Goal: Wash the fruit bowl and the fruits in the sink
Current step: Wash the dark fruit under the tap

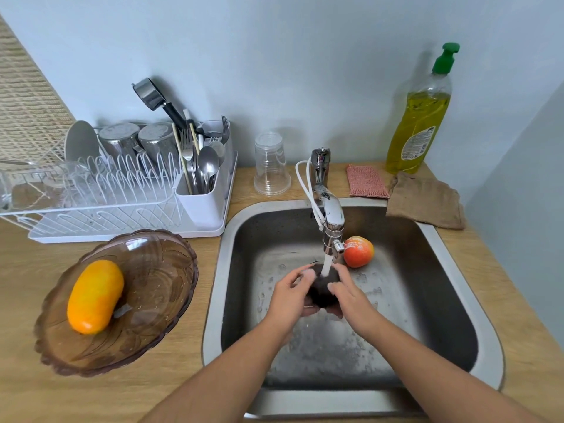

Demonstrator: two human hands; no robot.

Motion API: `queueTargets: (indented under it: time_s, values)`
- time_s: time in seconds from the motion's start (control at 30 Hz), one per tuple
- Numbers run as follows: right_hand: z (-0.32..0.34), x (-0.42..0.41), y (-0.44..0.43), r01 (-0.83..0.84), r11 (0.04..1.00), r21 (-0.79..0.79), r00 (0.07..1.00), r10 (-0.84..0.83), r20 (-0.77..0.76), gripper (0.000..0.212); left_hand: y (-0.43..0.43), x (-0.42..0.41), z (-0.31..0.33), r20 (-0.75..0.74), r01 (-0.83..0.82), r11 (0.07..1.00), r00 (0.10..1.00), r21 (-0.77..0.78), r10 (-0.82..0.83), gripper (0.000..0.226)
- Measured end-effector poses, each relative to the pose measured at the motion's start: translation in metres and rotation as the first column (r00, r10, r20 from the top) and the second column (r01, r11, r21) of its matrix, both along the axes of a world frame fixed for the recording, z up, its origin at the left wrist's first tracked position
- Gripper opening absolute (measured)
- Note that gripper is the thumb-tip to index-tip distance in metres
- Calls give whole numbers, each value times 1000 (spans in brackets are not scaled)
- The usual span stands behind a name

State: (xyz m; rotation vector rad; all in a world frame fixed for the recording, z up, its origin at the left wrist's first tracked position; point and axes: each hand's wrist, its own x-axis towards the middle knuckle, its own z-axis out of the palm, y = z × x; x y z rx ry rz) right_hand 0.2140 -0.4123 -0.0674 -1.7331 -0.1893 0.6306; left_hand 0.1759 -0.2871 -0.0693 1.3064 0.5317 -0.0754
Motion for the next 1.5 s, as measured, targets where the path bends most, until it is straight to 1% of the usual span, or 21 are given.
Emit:
queueTargets:
  time_s: [0.1, 0.17, 0.23, 0.3, 0.37, 0.47, 0.5, 0.57, 0.67, 0.7, 0.8, 0.87, 0.93, 1.03, 1.1, 1.17, 1.23, 1.3, 1.37, 1.43, 1.5]
  values:
    - [0, 1, 3, 83, 996, -9, 996, -83, 35, 25, -2, -2, -1, 40, 31, 998, 999, 51, -33, 20]
    - [2, 6, 3, 117, 992, -44, 993, -116, 27, 27, -5, -6, -4, 109, 63, 994, 991, 84, -72, 29]
    - [4, 12, 2, 126, 988, -87, 988, -133, -80, 30, -6, -10, -6, 166, 78, 985, 981, 151, -103, 39]
    - [4, 15, 3, 144, 985, -95, 975, -158, -159, 32, -5, -12, -8, 178, 90, 982, 977, 169, -120, 43]
    - [4, 14, 3, 186, 979, -87, 972, -196, -130, 31, -2, -10, -8, 144, 115, 985, 981, 127, -133, 42]
    - [4, 10, 4, 190, 981, -41, 981, -192, -27, 29, 5, -7, -3, 61, 178, 984, 983, -29, -176, 42]
    - [4, 10, 3, 180, 983, -33, 983, -181, -19, 28, 7, -6, -3, 52, 193, 981, 980, -23, -192, 43]
    - [5, 12, 2, 162, 986, -43, 983, -165, -84, 27, 10, -7, -3, 80, 201, 978, 975, 57, -206, 47]
    - [7, 16, -4, 109, 991, -78, 962, -125, -244, 33, 6, -11, -7, 123, 235, 957, 958, 170, -257, 61]
    - [7, 17, -5, 94, 992, -86, 961, -113, -251, 34, 4, -13, -8, 117, 234, 955, 959, 181, -257, 62]
    - [5, 16, -2, 121, 988, -91, 978, -135, -157, 29, 4, -12, -8, 90, 217, 966, 969, 144, -231, 53]
    - [3, 14, 1, 125, 987, -104, 986, -136, -101, 29, 8, -10, -7, 73, 221, 962, 969, 159, -234, 54]
    - [2, 13, 0, 106, 990, -90, 986, -117, -123, 29, 9, -8, -6, 74, 233, 940, 963, 249, -258, 59]
    - [2, 14, -5, 51, 994, -101, 979, -70, -192, 33, 6, -8, -9, 96, 257, 875, 942, 411, -322, 67]
    - [1, 14, -5, 57, 993, -105, 981, -76, -179, 36, 6, -9, -9, 100, 246, 894, 948, 376, -303, 67]
    - [1, 11, -1, 85, 993, -86, 990, -94, -104, 34, 11, -6, -8, 85, 231, 934, 961, 272, -262, 60]
    - [0, 7, 2, 91, 993, -72, 996, -93, -16, 27, 17, -4, -6, 54, 249, 948, 963, 196, -264, 50]
    - [-2, 4, 3, 91, 994, -58, 995, -88, 44, 19, 20, -1, -4, 43, 276, 940, 956, 199, -290, 45]
    - [-2, 4, 1, 105, 992, -70, 984, -94, 152, 20, 17, -1, -5, 47, 262, 945, 960, 195, -276, 48]
    - [-2, 8, 1, 150, 985, -87, 964, -127, 235, 25, 11, -3, -8, 68, 227, 956, 968, 186, -243, 60]
    - [-3, 11, 2, 199, 976, -93, 966, -179, 188, 32, 8, -4, -9, 93, 190, 967, 974, 173, -208, 62]
